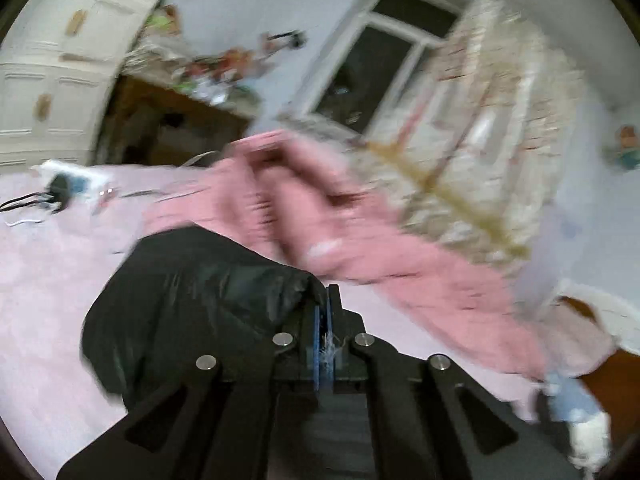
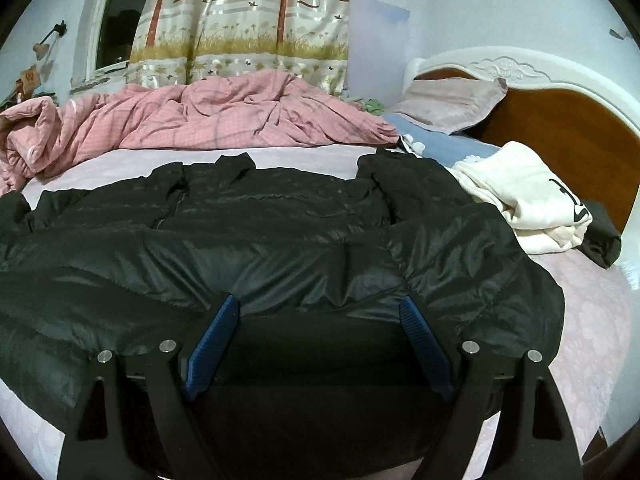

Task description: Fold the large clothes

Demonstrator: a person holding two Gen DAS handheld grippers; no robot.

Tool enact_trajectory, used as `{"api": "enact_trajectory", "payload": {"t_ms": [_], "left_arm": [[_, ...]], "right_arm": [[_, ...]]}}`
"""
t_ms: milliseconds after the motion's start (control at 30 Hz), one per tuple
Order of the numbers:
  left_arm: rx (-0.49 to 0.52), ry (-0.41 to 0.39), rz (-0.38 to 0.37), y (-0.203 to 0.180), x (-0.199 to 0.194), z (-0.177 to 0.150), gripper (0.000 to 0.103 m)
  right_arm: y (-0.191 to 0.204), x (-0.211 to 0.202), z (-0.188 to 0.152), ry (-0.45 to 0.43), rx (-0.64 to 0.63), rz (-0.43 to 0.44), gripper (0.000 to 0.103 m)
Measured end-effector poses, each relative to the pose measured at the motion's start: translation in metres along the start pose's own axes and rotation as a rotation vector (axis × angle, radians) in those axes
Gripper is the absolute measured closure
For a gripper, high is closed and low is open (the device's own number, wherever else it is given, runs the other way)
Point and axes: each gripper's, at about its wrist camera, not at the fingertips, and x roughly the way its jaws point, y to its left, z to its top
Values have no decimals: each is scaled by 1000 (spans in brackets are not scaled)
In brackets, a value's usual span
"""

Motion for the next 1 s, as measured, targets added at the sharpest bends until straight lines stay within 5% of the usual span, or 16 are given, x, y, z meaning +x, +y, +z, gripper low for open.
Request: {"api": "enact_trajectory", "payload": {"t_ms": [100,200,367,733,1000], "left_arm": [[131,-4,-113,-80,-24,-25,101],[180,115,-273,-144,-23,-70,101],[288,284,-370,-206,-12,-145,101],[541,472,-319,-224,2,-241,101],[672,417,-287,-225,-17,-252,99]], "right_arm": [[-4,-4,0,-14,28,30,18],[-12,-11,-2,-29,59,58,18],[-20,-18,-3,-47,78,65,18],[-28,-16,-3,-34,112,67,18],[-20,-15,-3,-33,71,53,18]]}}
